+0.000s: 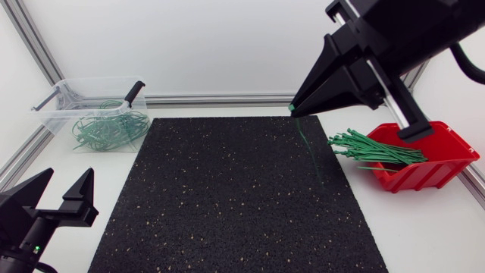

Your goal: Take a green cable tie from the red box, thread the tail through the head to close it, then place it in the transparent bin on the left.

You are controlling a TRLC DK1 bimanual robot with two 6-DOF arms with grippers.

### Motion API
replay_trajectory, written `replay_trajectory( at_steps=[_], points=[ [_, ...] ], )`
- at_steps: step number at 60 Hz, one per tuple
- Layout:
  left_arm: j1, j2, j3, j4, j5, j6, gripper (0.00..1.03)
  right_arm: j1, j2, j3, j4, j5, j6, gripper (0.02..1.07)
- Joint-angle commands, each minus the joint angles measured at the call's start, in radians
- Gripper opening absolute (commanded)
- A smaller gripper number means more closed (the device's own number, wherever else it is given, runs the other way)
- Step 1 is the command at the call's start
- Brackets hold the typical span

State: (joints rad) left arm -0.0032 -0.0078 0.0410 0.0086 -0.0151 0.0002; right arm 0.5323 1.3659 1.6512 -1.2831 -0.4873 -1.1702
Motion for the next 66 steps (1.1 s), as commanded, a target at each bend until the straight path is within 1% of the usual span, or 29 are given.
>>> replay_trajectory(
  at_steps=[1,7,15,30,34,42,50,57,66],
  points=[
    [-0.007,-0.008,-0.036,-0.009,0.0,0.011,0.98,0.037,0.047,-0.056,0.019,-0.037,0.053,0.08],
    [-0.007,-0.008,-0.038,-0.001,-0.002,0.012,0.98,0.067,0.087,-0.085,0.034,-0.096,0.063,0.08],
    [-0.006,-0.008,-0.027,-0.006,-0.002,0.012,0.98,0.074,0.173,-0.103,0.025,-0.22,0.044,0.08],
    [-0.004,-0.006,-0.01,-0.029,0.0,0.014,0.98,0.089,0.311,-0.128,0.018,-0.32,-0.048,0.08],
    [-0.004,-0.004,-0.01,-0.029,0.001,0.014,0.98,0.095,0.337,-0.126,0.014,-0.33,-0.071,0.08],
    [-0.003,0.011,0.0,-0.027,0.006,0.014,0.98,0.103,0.387,-0.083,-0.033,-0.376,-0.123,0.08],
    [0.009,0.091,0.036,-0.027,0.041,0.014,0.98,0.103,0.452,0.005,-0.128,-0.418,-0.183,0.08],
    [0.017,0.138,0.074,-0.048,0.099,-0.002,0.98,0.095,0.509,0.093,-0.239,-0.461,-0.25,0.08],
    [0.012,0.235,0.143,-0.068,0.168,-0.022,0.98,0.095,0.539,0.125,-0.257,-0.465,-0.267,0.08]
  ],
)
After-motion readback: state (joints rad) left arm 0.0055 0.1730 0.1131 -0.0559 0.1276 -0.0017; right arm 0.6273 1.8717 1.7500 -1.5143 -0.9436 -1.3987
